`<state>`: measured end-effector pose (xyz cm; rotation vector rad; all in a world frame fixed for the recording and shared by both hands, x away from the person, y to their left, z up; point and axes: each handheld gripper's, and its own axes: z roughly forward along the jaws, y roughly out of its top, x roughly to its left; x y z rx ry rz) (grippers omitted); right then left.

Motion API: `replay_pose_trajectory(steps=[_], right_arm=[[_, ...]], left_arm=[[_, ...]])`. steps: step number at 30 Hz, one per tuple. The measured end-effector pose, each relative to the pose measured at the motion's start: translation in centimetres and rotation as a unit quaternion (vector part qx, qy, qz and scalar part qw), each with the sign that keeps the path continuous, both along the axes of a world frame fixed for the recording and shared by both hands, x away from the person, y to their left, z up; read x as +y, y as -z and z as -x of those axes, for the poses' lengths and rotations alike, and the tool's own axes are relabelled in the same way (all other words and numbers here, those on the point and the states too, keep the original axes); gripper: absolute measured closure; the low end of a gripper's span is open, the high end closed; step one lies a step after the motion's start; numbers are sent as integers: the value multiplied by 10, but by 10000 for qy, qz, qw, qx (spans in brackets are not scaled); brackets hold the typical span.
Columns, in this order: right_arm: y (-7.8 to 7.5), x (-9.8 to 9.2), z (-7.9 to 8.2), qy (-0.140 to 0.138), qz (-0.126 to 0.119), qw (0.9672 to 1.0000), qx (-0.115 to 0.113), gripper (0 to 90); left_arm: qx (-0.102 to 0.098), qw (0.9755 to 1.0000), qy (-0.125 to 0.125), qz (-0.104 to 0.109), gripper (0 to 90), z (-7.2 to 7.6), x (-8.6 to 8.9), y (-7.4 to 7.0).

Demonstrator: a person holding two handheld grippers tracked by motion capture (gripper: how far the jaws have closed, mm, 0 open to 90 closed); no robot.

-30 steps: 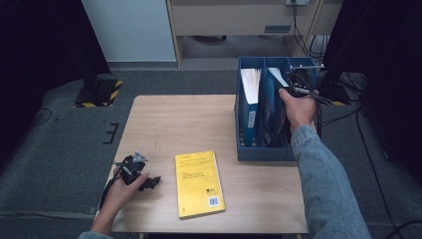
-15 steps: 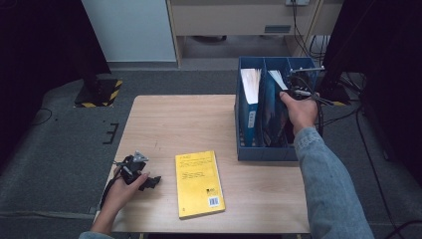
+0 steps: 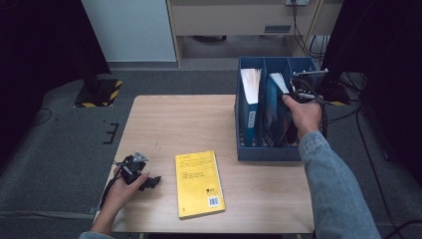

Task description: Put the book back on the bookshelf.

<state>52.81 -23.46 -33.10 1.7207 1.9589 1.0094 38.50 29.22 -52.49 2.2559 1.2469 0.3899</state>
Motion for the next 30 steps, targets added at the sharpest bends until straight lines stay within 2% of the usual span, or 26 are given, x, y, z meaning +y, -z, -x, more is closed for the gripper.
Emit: replay_pose_trajectory(steps=[6,14,30], right_arm=[[-3,6,0,-101,160,9998,61,699],[-6,7,-1,-153,221,9996,75,696],[-13,9,0,-128,199,9997,101,696]], left_arm=[[-7,10000,-2,4,0,0,0,0],[-6,10000,-4,4,0,0,0,0],[-11,10000,-5,11,0,0,-1,0]])
